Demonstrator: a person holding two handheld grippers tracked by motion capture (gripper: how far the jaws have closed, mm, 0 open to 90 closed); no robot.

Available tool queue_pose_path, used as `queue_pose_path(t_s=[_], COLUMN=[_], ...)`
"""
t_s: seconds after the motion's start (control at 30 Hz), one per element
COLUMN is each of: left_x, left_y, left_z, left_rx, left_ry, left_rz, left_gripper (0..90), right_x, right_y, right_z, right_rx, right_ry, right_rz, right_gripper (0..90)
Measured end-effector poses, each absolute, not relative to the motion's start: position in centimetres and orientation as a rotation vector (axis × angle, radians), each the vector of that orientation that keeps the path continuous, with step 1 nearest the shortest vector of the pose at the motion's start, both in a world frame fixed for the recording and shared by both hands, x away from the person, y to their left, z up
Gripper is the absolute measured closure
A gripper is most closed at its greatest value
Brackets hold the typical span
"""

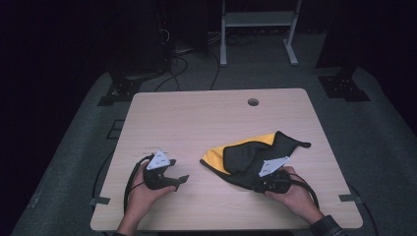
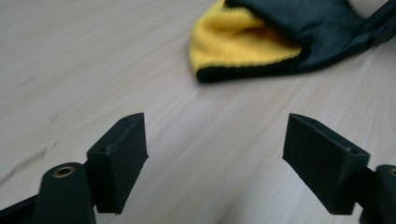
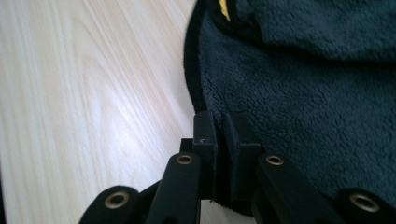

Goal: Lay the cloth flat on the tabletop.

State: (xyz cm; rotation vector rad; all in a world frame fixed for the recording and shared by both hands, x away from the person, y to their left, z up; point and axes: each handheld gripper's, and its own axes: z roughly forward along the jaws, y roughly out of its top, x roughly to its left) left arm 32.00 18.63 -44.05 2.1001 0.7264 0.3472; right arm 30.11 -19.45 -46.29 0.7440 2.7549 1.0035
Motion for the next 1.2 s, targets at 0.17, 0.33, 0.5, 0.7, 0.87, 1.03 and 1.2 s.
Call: queue_pose_path(t_s=[0.17,0.33,0.5,0.7,0.87,1.03,1.2], left_x=[33.9,36.4,38.3,40.5,42.0,42.9,43.1], left_y=[15.2,12.0,10.2,8.5,7.1,5.8,5.2], left_z=[-42.7,-42.2,-42.3,-42.8,-43.3,-44.6,-45.6], left_rx=[2.109,2.157,2.163,2.16,2.151,2.205,2.225], left_ry=[0.64,0.6,0.596,0.622,0.614,0.624,0.626], left_rz=[0.29,0.249,0.217,0.184,0.154,0.095,0.053], left_gripper=[30.3,37.1,40.7,44.4,48.0,53.8,62.2], right_x=[30.3,30.4,30.4,30.3,30.3,30.1,30.0], right_y=[-19.7,-19.7,-19.6,-19.6,-19.6,-19.6,-19.6], right_z=[-46.4,-46.4,-46.4,-46.4,-46.4,-46.4,-46.5], right_rx=[0.725,0.723,0.719,0.712,0.716,0.724,0.731], right_ry=[2.779,2.79,2.793,2.789,2.784,2.775,2.764], right_rz=[0.978,0.974,0.97,0.966,0.968,0.969,0.972], right_gripper=[82.9,82.8,82.7,82.6,82.6,82.5,82.6])
